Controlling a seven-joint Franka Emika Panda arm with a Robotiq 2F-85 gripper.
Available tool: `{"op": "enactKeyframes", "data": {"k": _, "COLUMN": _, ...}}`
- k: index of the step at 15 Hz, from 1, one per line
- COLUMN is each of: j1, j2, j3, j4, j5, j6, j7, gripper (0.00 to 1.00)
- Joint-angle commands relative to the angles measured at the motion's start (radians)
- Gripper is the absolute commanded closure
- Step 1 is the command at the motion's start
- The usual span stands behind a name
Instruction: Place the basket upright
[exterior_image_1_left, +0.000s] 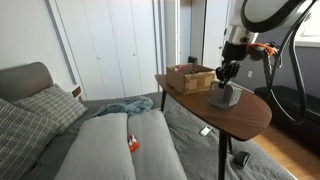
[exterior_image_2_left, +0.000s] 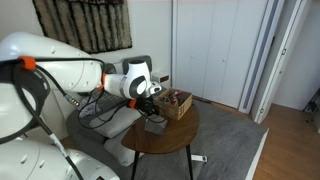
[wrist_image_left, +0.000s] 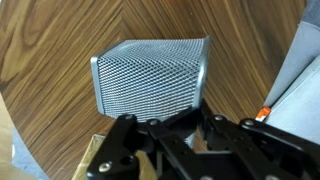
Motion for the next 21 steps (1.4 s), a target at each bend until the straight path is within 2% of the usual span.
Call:
{"op": "enactKeyframes", "data": {"k": 1, "j1": -0.005, "j2": 0.018, "j3": -0.044, "j4": 0.072, "j5": 0.038, "j6": -0.106, "j7": -0.024, "gripper": 0.99}}
{"op": "enactKeyframes", "data": {"k": 7, "j1": -0.003, "j2": 0.027, "j3": -0.096, "j4": 0.150, "j5": 0.097, "j6": -0.218, "j7": -0.049, "gripper": 0.99}}
{"op": "enactKeyframes", "data": {"k": 9, "j1": -0.016, "j2": 0.024, "j3": -0.088, "j4": 0.156, "j5": 0.080, "j6": -0.213, "j7": -0.042, "gripper": 0.99}}
{"op": "enactKeyframes", "data": {"k": 10, "j1": -0.017, "j2": 0.023, "j3": -0.084, "j4": 0.155, "j5": 0.073, "j6": -0.204, "j7": -0.040, "gripper": 0.73}}
{"op": "enactKeyframes", "data": {"k": 12, "j1": -0.023, "j2": 0.009, "j3": -0.061, "j4": 0.132, "j5": 0.043, "j6": -0.179, "j7": -0.029, "gripper": 0.67}}
{"op": "enactKeyframes", "data": {"k": 16, "j1": -0.030, "j2": -0.017, "j3": -0.014, "j4": 0.083, "j5": -0.016, "j6": -0.118, "j7": -0.003, "gripper": 0.39}}
{"op": "enactKeyframes", "data": {"k": 21, "j1": -0.028, "j2": -0.043, "j3": 0.010, "j4": 0.037, "j5": -0.053, "j6": -0.062, "j7": 0.006, "gripper": 0.05}}
